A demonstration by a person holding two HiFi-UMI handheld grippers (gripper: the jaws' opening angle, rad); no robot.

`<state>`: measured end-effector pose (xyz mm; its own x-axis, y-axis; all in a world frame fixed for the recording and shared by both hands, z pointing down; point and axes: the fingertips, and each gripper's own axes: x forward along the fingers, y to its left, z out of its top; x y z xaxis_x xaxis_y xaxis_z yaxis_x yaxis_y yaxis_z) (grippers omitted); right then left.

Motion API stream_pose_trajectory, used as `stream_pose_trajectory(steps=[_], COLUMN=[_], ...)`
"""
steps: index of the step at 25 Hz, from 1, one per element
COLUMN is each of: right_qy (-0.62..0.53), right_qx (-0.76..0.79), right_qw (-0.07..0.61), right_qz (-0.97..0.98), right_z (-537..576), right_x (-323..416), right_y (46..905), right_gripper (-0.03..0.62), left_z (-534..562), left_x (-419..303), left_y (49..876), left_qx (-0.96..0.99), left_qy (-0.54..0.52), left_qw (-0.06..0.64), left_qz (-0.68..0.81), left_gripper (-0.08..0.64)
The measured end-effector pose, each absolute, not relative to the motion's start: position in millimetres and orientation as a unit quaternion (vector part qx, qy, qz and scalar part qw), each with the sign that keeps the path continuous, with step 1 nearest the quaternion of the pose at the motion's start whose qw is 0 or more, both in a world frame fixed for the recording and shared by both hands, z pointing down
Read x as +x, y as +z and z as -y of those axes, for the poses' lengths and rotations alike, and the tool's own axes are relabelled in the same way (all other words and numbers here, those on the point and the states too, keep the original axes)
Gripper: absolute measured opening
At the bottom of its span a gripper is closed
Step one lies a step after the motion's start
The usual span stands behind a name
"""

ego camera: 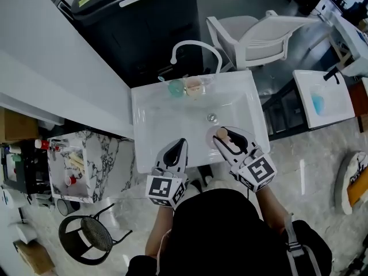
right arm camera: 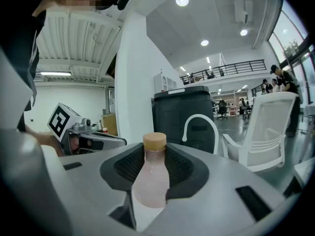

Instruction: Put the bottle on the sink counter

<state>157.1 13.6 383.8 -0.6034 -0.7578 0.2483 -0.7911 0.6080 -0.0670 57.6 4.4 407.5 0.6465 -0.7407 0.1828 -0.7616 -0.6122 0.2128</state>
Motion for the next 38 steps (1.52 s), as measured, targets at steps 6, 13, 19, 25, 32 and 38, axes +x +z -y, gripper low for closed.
stream_pose_trajectory(steps=[6,13,19,25,32,38], right_qy=[0.072,0.069,0.068,0.069,0.071,0.073], right_qx=[0.395,0.349,0.309,0.289,0.286,0.293], right_qw=[0.087,0.090,0.101,0.107,0.114,0.120], right_qz=[0.912,0.930,0.943,0.949,0.949,0.946], right_z=[18.8,39.1,52.5,60.4,72.9,89.7], right_x=[148.8,132.0,108.7,81.8,48.9,23.0], right_y=[384.0,389.4,395.6,404.8,418.2,426.9], right_gripper=[0.132,0.132,0.132,0.132,0.132,0.132], left_z=[15.6,25.2,28.3,27.0,33.9,49.4], left_x=[56.4,45.8,30.2,6.6,-21.8,-46.0], left_y=[409.2,412.5,413.3,419.3,428.3,429.2], left_qx=[0.880,0.856,0.838,0.823,0.818,0.821], left_qy=[0.032,0.023,0.024,0.024,0.026,0.027], left_qw=[0.136,0.144,0.145,0.151,0.158,0.156], left_qz=[0.454,0.495,0.526,0.546,0.553,0.548], left_gripper=[0.018,0.018,0.018,0.018,0.018,0.018])
